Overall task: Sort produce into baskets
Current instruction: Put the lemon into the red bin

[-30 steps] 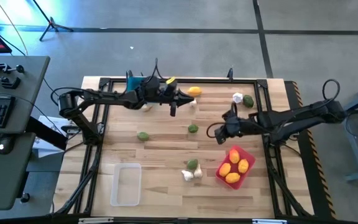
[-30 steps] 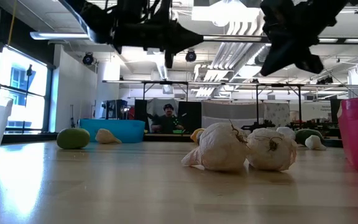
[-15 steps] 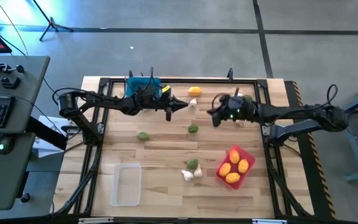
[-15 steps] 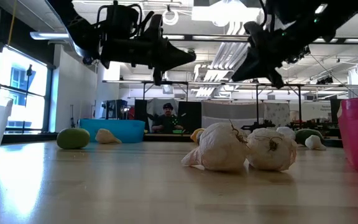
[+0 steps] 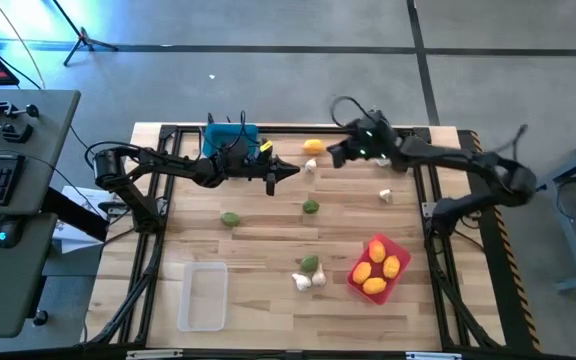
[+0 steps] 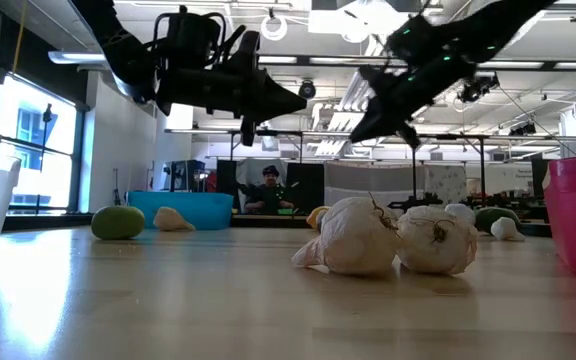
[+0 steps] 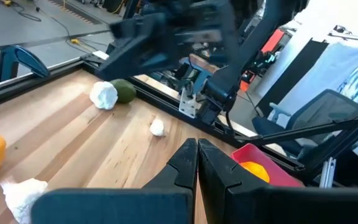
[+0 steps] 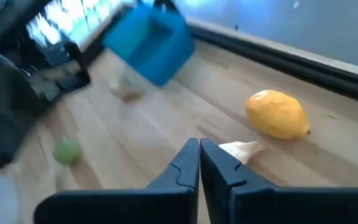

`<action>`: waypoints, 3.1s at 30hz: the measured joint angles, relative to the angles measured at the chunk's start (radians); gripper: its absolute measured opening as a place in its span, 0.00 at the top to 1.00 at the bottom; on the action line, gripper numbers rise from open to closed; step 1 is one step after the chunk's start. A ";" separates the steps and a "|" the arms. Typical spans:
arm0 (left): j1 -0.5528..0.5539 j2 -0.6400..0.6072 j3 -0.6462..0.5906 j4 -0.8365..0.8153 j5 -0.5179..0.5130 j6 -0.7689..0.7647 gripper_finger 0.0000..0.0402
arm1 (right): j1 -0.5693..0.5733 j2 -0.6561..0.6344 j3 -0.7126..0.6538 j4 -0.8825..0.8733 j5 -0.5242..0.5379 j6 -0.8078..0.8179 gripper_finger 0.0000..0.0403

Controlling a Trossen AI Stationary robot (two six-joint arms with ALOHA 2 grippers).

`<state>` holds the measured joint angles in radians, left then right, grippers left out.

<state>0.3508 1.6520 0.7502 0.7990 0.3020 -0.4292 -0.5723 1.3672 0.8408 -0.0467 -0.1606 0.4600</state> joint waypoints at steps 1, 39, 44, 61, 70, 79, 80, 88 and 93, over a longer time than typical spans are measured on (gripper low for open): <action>0.000 0.000 0.000 0.000 0.000 -0.005 1.00 | -0.011 0.044 0.048 -0.042 -0.021 -0.048 0.98; -0.005 0.001 0.001 -0.018 -0.053 -0.005 1.00 | -0.077 0.779 0.745 -0.676 0.047 -0.976 0.45; -0.005 0.001 0.001 -0.018 -0.053 -0.005 1.00 | -0.082 0.773 0.743 -0.692 0.028 -0.922 0.63; -0.005 0.001 0.001 -0.025 -0.054 0.069 1.00 | -0.081 0.423 0.512 -0.595 -0.067 -0.418 0.65; 0.005 0.001 0.001 -0.025 -0.052 0.118 1.00 | 0.100 0.036 0.090 -0.454 0.091 0.060 0.65; 0.006 0.001 0.001 -0.025 -0.052 0.118 1.00 | 0.504 -0.336 -0.037 -0.682 0.224 0.636 0.65; 0.006 0.001 0.002 -0.025 -0.052 0.118 1.00 | 0.558 -0.359 -0.035 -0.722 0.235 0.692 0.65; 0.006 0.001 0.002 -0.040 -0.087 0.117 1.00 | 0.924 -0.432 -0.023 -0.846 0.256 1.022 0.65; 0.006 0.001 0.002 -0.051 -0.106 0.117 1.00 | 1.059 -0.421 -0.023 -0.850 0.258 1.110 0.63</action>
<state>0.3569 1.6527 0.7517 0.7475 0.1959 -0.3122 0.4863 0.9457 0.8177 -0.8967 0.0978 1.5700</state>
